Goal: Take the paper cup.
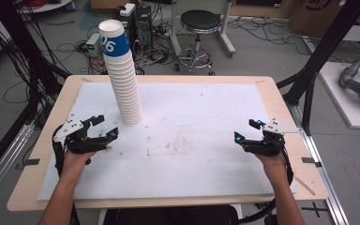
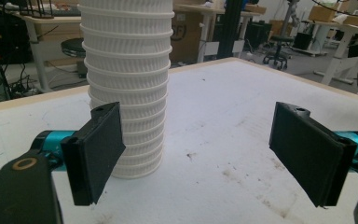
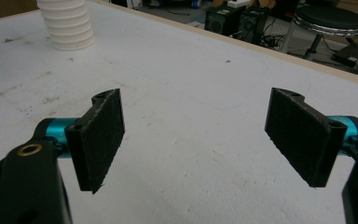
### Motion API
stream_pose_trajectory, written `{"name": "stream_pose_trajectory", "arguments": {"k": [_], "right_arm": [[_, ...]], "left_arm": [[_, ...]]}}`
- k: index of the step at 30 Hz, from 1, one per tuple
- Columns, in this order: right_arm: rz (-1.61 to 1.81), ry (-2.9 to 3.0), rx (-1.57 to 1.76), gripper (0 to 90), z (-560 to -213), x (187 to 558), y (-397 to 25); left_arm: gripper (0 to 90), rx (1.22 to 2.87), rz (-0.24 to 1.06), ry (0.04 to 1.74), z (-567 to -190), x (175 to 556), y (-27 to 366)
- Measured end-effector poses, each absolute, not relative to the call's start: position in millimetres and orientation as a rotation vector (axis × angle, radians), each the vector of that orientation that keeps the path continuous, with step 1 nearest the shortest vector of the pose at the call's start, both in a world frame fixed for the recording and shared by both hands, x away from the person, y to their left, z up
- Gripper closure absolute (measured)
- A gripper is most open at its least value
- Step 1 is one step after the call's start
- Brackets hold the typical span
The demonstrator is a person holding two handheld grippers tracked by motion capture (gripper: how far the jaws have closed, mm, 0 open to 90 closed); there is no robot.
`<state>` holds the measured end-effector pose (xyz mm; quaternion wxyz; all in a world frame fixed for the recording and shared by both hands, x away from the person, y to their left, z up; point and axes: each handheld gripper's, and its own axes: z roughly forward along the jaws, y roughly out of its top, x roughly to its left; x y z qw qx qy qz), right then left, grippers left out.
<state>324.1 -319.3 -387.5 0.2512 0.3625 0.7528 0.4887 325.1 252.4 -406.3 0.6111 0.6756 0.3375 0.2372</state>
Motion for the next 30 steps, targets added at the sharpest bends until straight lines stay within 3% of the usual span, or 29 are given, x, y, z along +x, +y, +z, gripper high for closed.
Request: {"name": "stream_pose_trajectory", "arguments": {"k": [17,30], "right_arm": [[1.422,2.097,0.976,20.0,-384.2,333.8,-297.7],[1.524,2.153,0.807,20.0,-349.7,371.6,-227.5]], "left_arm": [[17.6,1.569,0.548,0.813,-407.7,325.6,256.9],[17.7,1.579,0.558,0.835,-408.5,320.1,263.9]]}}
